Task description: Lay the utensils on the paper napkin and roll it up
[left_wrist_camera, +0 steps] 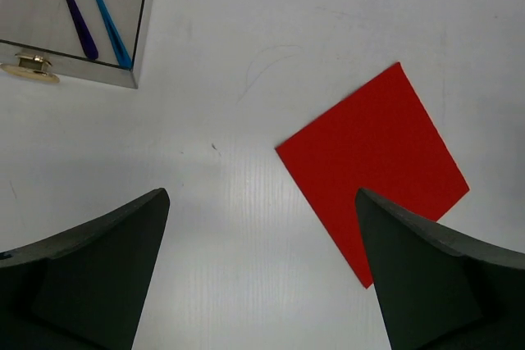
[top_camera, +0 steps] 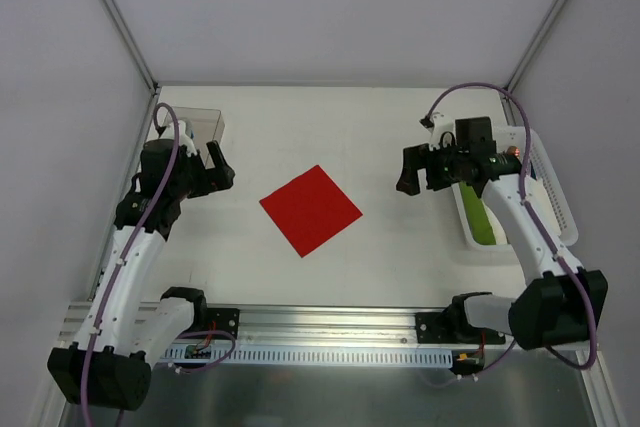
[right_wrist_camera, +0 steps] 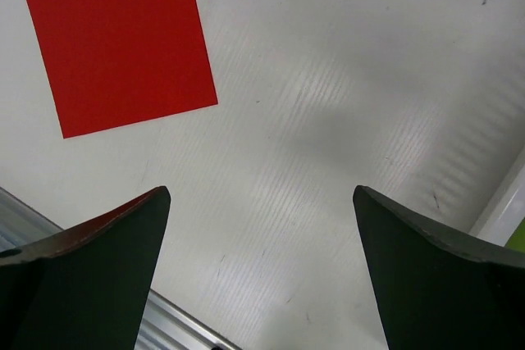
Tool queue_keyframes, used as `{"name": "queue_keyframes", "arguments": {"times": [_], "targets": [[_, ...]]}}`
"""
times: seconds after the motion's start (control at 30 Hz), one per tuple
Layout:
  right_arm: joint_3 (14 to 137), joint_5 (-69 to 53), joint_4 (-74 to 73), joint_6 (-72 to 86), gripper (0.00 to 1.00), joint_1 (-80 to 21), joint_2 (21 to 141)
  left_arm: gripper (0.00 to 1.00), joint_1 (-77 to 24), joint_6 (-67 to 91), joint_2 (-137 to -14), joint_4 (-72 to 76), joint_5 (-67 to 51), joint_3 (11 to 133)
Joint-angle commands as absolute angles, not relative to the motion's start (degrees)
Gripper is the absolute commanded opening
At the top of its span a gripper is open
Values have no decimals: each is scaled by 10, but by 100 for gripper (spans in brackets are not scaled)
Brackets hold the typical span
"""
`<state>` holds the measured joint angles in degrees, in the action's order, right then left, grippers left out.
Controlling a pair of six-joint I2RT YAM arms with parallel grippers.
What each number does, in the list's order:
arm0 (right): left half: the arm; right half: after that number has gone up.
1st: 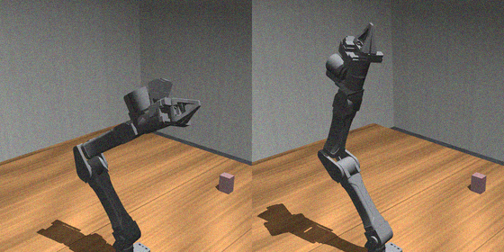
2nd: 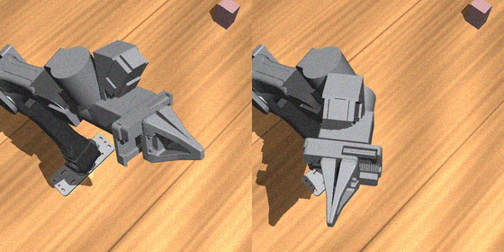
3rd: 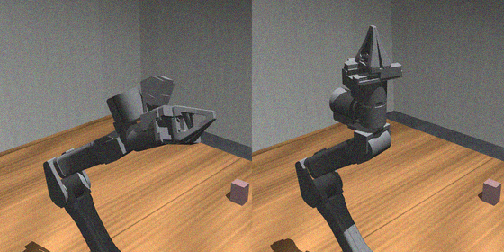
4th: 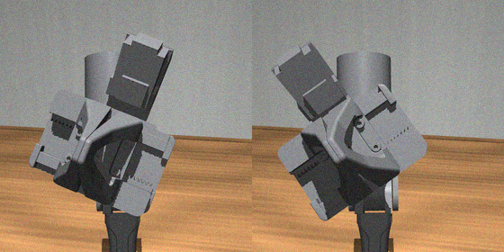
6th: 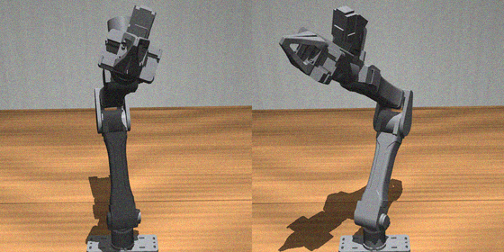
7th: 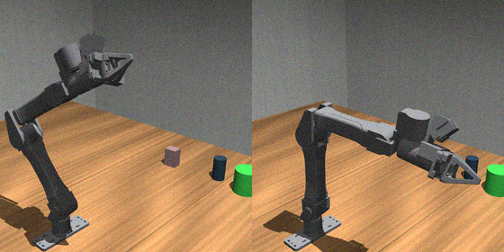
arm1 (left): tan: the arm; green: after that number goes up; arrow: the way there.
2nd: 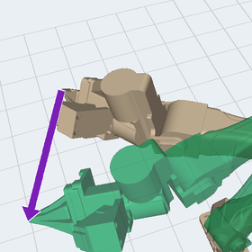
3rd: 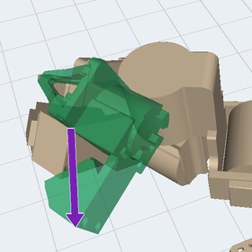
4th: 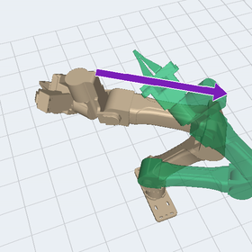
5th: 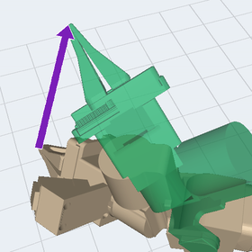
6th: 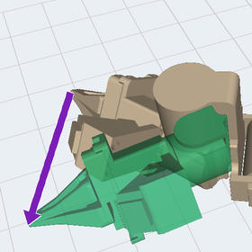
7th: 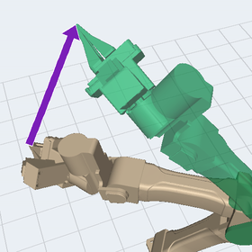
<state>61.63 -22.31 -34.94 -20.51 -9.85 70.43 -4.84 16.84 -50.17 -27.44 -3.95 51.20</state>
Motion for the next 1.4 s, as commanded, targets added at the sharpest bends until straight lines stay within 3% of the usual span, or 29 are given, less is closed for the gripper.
{"name": "queue_keyframes", "arguments": {"times": [0.0,0.17,0.4,0.5,0.63,0.73,0.87,1.13,1.37], "targets": [[719,-202,-437,-228,99,-109,795,99,-48,154,-532,-276,-4,537],[820,-185,-470,-242,99,-117,848,99,-40,153,-604,-277,28,596],[773,-205,-420,-212,99,-145,879,97,46,171,-770,-308,-27,783],[763,-211,-417,-211,99,-146,884,90,82,171,-852,-309,-44,864],[761,-210,-417,-215,99,-146,882,67,86,149,-960,-332,9,968],[759,-206,-416,-216,99,-146,881,65,96,159,-1053,-344,35,1026],[746,-204,-413,-214,99,-146,880,49,118,188,-1116,-354,30,1062],[722,-207,-396,-213,99,-146,893,34,140,201,-1212,-358,25,1071],[718,-214,-391,-209,99,-146,908,35,140,189,-1253,-357,18,1078]]}}
